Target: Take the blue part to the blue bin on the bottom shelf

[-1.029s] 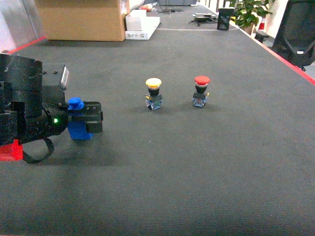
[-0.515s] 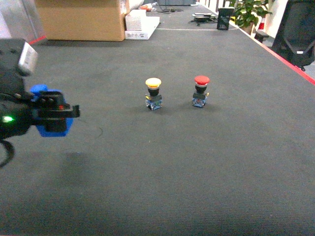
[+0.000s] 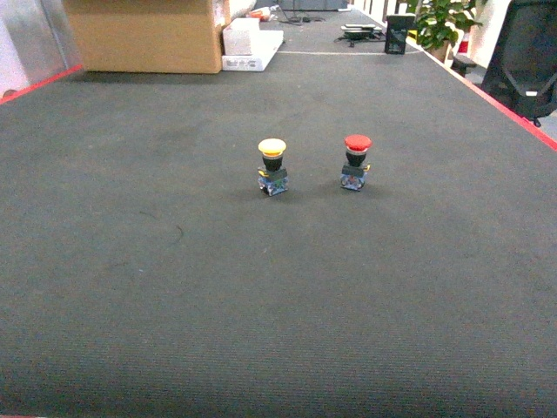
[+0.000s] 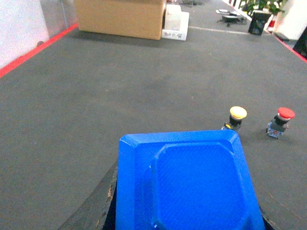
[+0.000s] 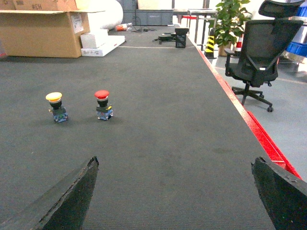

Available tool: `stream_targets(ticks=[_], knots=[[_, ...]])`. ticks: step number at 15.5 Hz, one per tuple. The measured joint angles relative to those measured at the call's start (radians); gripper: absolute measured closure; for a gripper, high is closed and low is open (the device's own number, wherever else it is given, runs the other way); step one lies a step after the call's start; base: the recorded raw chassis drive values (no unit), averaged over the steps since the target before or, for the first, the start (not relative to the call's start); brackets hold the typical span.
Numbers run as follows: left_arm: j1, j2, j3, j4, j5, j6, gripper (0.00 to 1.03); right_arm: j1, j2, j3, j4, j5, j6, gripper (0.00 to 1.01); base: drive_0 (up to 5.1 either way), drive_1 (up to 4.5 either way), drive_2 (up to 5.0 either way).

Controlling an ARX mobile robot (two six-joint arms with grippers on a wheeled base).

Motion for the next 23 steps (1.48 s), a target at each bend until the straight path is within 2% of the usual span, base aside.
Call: stream_targets(ticks=[3,4,11,17,23], knots=[[-0.089,-0.322,-0.018,-0.285,-0.112,-0.046,0.59,0.0,0.0,0.0,0.0,0.0,0.0,0.03,0.0,0.0,0.0],[-0.122,-0.388,-0.025,-0.348,-0.14,-0.055,0.59,0.0,0.0,0.0,0.0,0.0,0.0,0.03,0.0,0.0,0.0],[-0.131,-0.401,-0.031,-0.355,-0.143,-0.068,0.59,0.0,0.0,0.0,0.0,0.0,0.0,0.03,0.0,0.0,0.0],[-0.131,-0.401,-0.031,-0.355,-0.143,-0.069,0.59,0.0,0.0,0.0,0.001,0.0,0.0,0.03,0.0,-3.62,3.7],[-0.128,-0.407,-0.031,-0.354,-0.146,-0.069,0.59,0.0,0.0,0.0,0.001,-0.003,0.0,0.03,-0.7,-0.73,-0.7]])
